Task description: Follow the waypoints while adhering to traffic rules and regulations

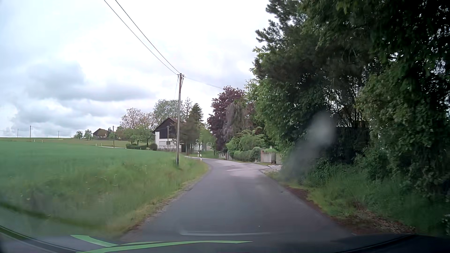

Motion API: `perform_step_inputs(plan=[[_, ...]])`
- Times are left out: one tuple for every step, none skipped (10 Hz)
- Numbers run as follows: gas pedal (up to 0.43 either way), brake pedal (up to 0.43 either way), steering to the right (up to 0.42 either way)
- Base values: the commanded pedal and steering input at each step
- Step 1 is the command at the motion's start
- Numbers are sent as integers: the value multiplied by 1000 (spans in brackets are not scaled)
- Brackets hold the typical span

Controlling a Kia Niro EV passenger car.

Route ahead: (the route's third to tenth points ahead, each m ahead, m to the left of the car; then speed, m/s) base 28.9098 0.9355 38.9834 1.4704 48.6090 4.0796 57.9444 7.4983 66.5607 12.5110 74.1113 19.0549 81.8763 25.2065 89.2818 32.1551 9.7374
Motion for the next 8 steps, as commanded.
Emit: perform_step_inputs(plan=[[378, 0, 38], [378, 0, 24], [378, 0, 14], [378, 0, 6], [378, 0, 6], [378, 0, 6], [378, 0, 6], [378, 0, 6]])
